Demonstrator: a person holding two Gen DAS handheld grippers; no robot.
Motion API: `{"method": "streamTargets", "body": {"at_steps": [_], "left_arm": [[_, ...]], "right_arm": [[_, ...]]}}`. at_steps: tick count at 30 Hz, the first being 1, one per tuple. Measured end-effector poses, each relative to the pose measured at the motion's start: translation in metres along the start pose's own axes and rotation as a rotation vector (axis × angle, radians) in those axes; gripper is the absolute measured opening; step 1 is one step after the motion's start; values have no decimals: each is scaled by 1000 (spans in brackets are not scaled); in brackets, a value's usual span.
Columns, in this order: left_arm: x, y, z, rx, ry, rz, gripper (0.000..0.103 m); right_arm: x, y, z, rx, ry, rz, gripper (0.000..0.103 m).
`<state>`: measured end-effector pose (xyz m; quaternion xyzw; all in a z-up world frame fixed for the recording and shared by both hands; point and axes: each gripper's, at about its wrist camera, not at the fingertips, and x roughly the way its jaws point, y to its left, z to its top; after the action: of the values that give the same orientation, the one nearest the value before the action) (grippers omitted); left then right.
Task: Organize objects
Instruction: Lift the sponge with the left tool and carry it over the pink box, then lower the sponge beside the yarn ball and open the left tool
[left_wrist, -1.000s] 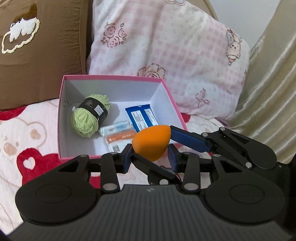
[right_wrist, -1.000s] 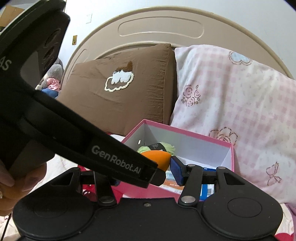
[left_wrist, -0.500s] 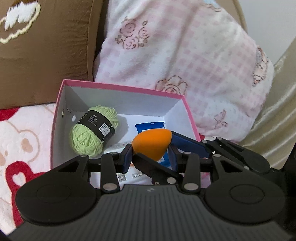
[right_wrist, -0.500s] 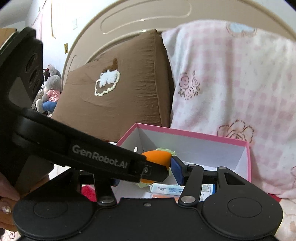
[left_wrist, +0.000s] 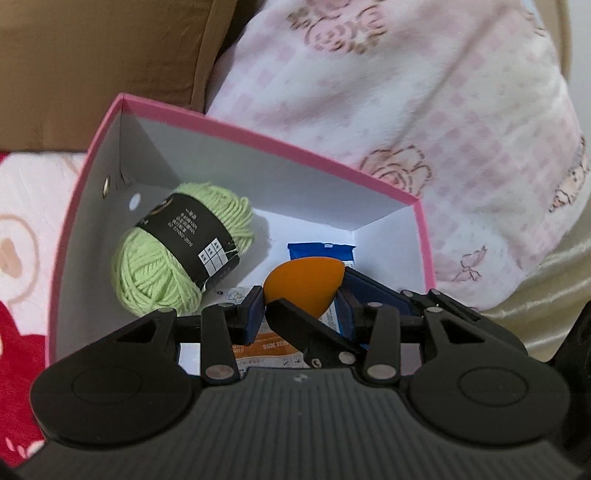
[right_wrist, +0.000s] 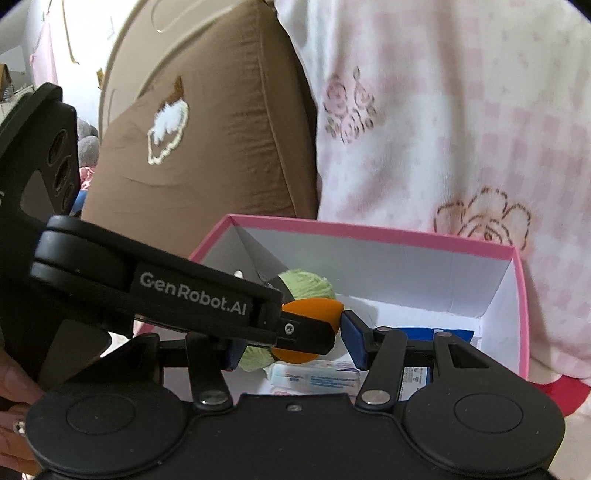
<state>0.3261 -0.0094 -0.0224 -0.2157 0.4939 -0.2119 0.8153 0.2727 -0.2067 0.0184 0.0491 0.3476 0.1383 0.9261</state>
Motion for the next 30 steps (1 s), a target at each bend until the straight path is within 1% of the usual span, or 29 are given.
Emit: {"method": "streamTargets", "body": {"at_steps": [3,5,9,11,15,17,19,21,23,24,26,27,28,30], "left_arm": [[11,12,6,-67,38,-30,40],[18,18,9,-95,57,-35,40],[32,22,9,-114,96,-16,40],[36,24,9,-118,101,-10,40],[42,26,9,-125,98,-1,40],[43,26,9,-121,92,6,40],[41,25,10,-124,76,20,40],[39,25,11,-118,64,30,45],[35,23,10,-109,55,29,51],[33,22,10,-100,51,30,52],[26,18,9,-52,43,52,52],[24,14,8,-20,38,76,51],[20,12,7,-8,28,98,51],[16,10,7,4,27,115,52]], "right_arm": [[10,-6,-2,6,26,-9,59],[16,-10,-2,26,45,-17,59],[30,-13,-3,35,86,-27,59],[36,-16,-5,49,105,-28,59],[45,-20,-6,69,111,-28,59],[49,-20,-7,60,118,-33,59],[53,-17,-7,20,129,-52,59],[57,-16,-7,0,145,-57,59],[58,-19,-7,17,161,-41,59],[57,-22,-8,28,159,-36,60],[54,-25,-11,43,153,-31,60],[52,-26,-12,46,151,-32,61],[49,-27,-13,44,147,-35,61],[42,-26,-14,23,141,-48,64]]}}
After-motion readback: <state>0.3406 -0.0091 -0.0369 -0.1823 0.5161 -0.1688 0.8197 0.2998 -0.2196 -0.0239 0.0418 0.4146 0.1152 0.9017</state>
